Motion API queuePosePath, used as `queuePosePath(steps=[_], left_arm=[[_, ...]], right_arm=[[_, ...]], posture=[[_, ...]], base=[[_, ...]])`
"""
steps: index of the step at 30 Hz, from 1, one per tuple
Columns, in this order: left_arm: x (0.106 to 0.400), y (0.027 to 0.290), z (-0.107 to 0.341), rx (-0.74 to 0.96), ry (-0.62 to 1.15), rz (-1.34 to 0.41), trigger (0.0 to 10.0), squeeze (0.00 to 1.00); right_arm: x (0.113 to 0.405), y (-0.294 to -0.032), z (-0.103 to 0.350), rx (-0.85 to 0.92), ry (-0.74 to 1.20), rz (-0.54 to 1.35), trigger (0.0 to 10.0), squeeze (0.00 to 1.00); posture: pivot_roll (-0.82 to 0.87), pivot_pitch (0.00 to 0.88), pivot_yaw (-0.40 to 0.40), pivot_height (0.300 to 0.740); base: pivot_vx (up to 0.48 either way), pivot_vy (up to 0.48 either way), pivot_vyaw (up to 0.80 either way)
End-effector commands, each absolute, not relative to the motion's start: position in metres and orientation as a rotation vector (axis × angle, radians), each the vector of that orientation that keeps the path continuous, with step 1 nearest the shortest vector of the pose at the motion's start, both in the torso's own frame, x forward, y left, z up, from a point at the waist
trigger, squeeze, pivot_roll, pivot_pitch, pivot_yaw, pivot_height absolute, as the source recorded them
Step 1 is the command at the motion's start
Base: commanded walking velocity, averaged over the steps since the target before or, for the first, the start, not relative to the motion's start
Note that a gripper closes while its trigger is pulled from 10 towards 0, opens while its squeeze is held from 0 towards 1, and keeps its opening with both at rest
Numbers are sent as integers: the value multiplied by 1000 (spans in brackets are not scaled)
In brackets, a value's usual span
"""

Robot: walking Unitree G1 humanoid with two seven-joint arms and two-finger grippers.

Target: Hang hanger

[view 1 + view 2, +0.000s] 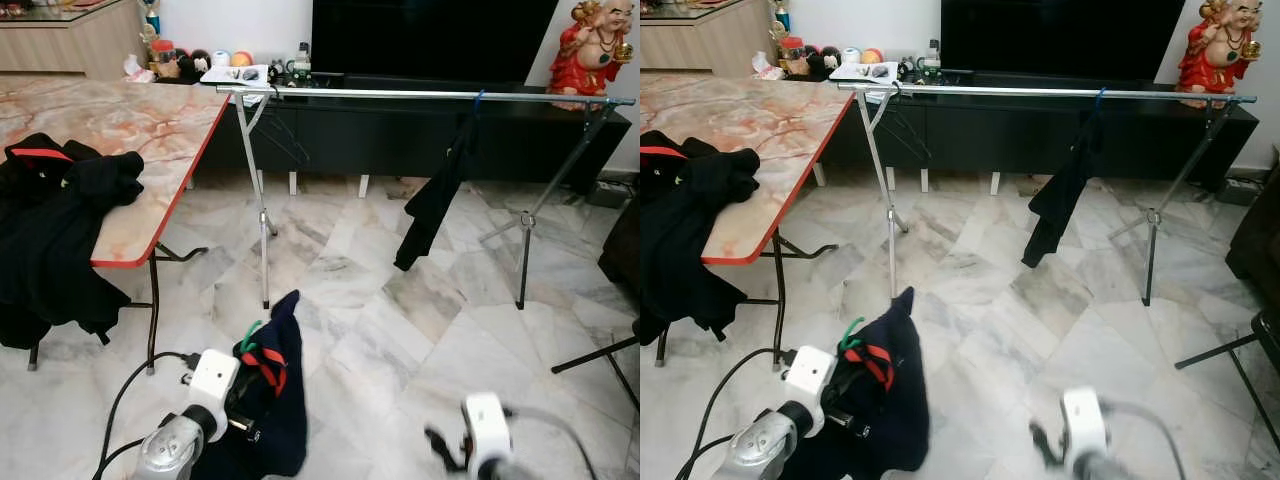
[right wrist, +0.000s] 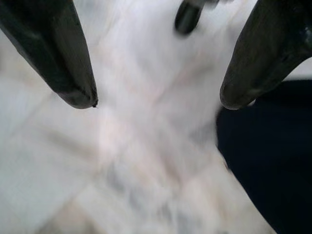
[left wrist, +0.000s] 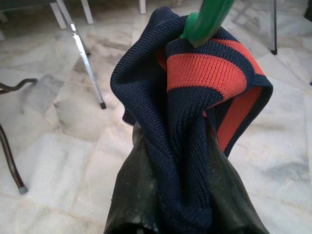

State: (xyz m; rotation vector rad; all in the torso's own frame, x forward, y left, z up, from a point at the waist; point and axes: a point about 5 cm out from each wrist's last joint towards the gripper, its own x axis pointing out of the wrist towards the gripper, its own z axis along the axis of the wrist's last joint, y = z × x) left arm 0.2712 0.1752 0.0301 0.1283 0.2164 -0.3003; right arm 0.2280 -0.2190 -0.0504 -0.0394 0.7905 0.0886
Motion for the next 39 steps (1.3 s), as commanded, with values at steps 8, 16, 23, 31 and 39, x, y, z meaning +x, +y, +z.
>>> queuePosePath(steps=[8,16,23,31,39], left_arm=[[262,186,35,129,158,-248,10000,0],[258,178,29,116,186,-292,10000,0],[256,172,28,103,184,-299,10000,0],[259,175,30,102,183,-306,10000,0],[261,176,32,107,181,-306,10000,0]], right_arm=[[187,-199,-80,107,895,-123,10000,0],[181,-193,-83,121,907,-106,10000,0],[168,-208,-87,93,957,-133,10000,0],[161,-213,-90,96,984,-151,10000,0],[165,-211,-89,112,980,-164,10000,0]], posture=[[91,0,-29,740],[75,0,-17,740],[73,0,-25,740],[62,0,-12,740],[71,0,-13,740]], base=[[0,0,0],[74,0,0],[304,0,0],[338,0,0],[372,0,-142]])
